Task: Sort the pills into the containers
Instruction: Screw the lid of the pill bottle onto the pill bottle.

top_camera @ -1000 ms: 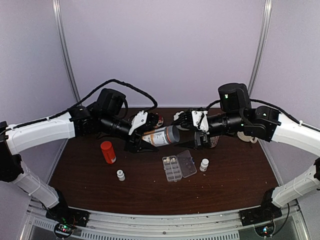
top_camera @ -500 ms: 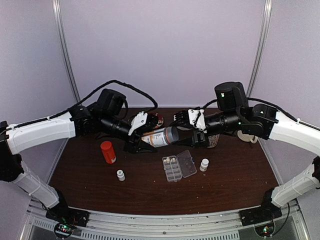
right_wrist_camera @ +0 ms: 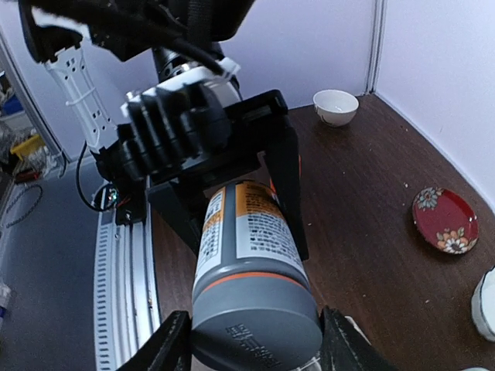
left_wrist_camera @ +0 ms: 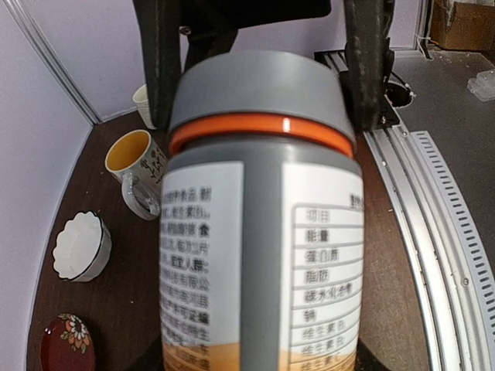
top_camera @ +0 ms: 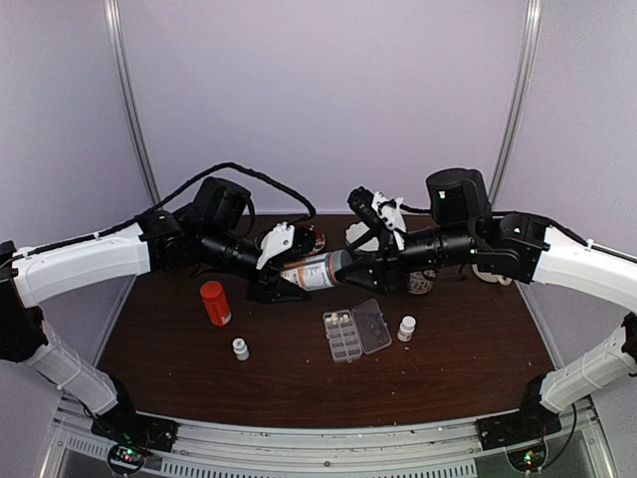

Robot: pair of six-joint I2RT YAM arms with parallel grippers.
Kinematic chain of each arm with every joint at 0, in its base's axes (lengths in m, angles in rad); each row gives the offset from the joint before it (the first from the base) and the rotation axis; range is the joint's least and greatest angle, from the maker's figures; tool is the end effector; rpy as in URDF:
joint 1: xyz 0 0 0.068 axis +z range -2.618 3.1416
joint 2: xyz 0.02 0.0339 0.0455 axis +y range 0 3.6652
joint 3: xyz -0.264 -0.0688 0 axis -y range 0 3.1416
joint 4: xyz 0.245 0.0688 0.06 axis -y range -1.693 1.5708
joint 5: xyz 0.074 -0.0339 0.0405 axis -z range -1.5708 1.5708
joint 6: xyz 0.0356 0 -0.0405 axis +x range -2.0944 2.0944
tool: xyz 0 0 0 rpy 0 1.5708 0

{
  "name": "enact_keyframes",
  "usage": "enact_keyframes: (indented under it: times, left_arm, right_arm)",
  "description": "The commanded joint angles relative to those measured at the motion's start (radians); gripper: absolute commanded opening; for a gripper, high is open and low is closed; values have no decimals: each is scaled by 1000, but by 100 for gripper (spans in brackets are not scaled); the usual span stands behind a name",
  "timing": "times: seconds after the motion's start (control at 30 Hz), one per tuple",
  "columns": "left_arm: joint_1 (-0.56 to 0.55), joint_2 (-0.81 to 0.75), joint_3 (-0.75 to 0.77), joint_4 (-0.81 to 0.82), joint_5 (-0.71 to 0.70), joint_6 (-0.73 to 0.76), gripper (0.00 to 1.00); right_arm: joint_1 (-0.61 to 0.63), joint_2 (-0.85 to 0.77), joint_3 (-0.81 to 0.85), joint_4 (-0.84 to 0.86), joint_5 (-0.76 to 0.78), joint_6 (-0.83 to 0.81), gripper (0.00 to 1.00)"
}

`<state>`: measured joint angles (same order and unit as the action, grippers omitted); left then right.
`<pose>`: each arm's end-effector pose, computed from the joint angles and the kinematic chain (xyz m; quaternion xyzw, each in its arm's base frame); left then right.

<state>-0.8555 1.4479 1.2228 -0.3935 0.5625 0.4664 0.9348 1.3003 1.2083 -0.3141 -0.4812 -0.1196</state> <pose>0.1986 -0.2575 0.3189 0.6246 0.5960 -0.3272 0.3843 0.1625 0.2478 0.3634 -0.5213 0.6350 0.3944 0.4115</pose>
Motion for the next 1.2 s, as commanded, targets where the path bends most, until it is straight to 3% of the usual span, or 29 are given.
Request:
enact_keyframes:
  times: [0.0,0.17,0.37,0.47,0.63,0.83,1.0,1.13,1.17]
  left_arm:
    - [-7,4,24,115,-21,7,0]
    - [-7,7,26,125,-40,15,0]
    - [-6,14,35,111,-76,33,0]
    - [-10,14,38,95,-129,51,0]
    - [-14,16,42,69,-200,99,0]
    - [-17,31,66,101,-334,150,0]
    - [-25,42,73,156,-468,220,0]
    - [-24,48,78,164,-534,261,0]
    - [-25,47,76,166,-531,262,0]
  right_arm:
    - [16,-13,-12,31,87,431,13]
    - [16,-5,-3,-8,146,700,15]
    - [14,54,39,-61,62,976,17]
    - [11,62,14,3,-7,1112,18]
    - [-15,88,44,6,-52,1152,19]
    - [-78,170,42,136,-250,1390,17]
    - [-103,215,38,239,-350,1577,23]
    - [-112,212,-47,518,-366,1804,26]
    - [-114,209,-69,589,-360,1856,31]
